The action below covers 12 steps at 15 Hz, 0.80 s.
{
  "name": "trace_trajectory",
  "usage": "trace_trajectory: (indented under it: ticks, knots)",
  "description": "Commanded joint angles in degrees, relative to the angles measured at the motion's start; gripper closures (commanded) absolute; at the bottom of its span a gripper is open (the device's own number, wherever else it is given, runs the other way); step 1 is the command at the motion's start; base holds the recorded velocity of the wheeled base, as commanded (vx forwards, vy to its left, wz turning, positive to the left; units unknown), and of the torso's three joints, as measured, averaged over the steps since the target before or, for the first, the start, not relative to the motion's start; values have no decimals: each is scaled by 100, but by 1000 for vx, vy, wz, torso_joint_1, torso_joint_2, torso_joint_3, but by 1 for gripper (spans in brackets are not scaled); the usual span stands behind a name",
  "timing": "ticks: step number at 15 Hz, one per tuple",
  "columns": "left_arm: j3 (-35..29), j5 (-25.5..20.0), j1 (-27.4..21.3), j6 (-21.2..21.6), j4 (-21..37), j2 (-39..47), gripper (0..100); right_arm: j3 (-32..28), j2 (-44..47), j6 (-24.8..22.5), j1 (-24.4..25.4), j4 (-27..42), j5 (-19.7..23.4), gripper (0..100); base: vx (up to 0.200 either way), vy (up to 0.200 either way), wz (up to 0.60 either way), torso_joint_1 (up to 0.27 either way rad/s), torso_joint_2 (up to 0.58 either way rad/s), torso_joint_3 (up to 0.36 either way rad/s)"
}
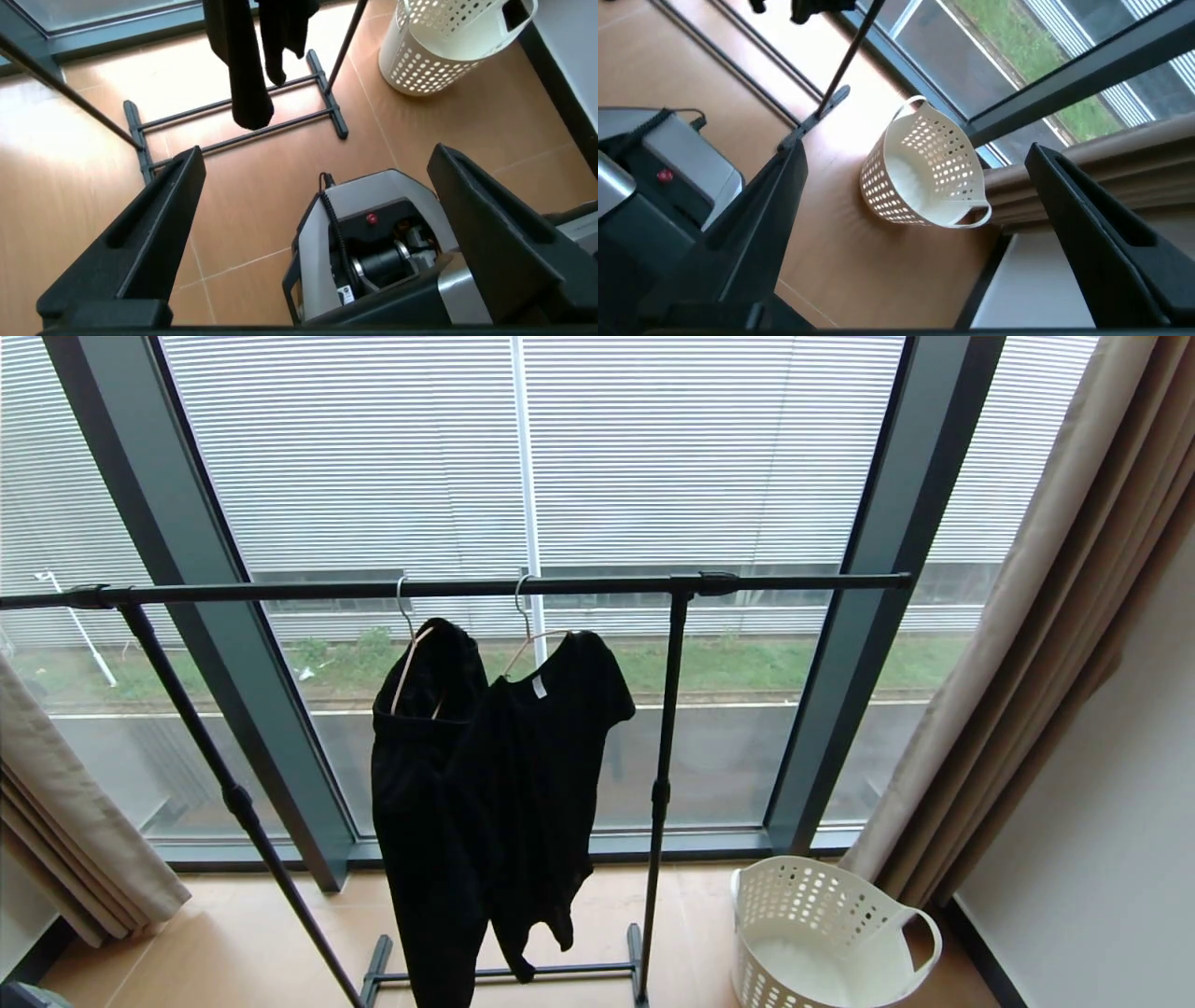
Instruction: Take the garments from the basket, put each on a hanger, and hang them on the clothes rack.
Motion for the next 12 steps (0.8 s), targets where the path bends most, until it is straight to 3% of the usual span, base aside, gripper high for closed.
trace_trajectory:
  ticks: [1,3,6,8,11,12]
  knots:
    - [219,209,32,12,37,-669,0,-8,-498,104,-1616,-1,-2,0,0,0,0,0,0,0]
    - [324,508,32,117,108,-1012,0,-8,-973,227,-2196,-1,7,0,0,0,0,0,0,0]
    - [307,666,164,161,600,-1619,0,0,-1544,280,-2284,-1,-2,0,0,0,0,0,0,0]
    - [307,869,366,258,600,-1733,0,0,-1808,315,-2504,-1,-2,0,0,0,0,0,0,0]
    - [307,860,1386,469,591,-2225,0,0,-2397,474,-2574,8,-2,0,0,0,0,0,0,0]
    - [307,860,1517,469,591,-2304,0,0,-2450,544,-2574,8,-2,0,0,0,0,0,0,0]
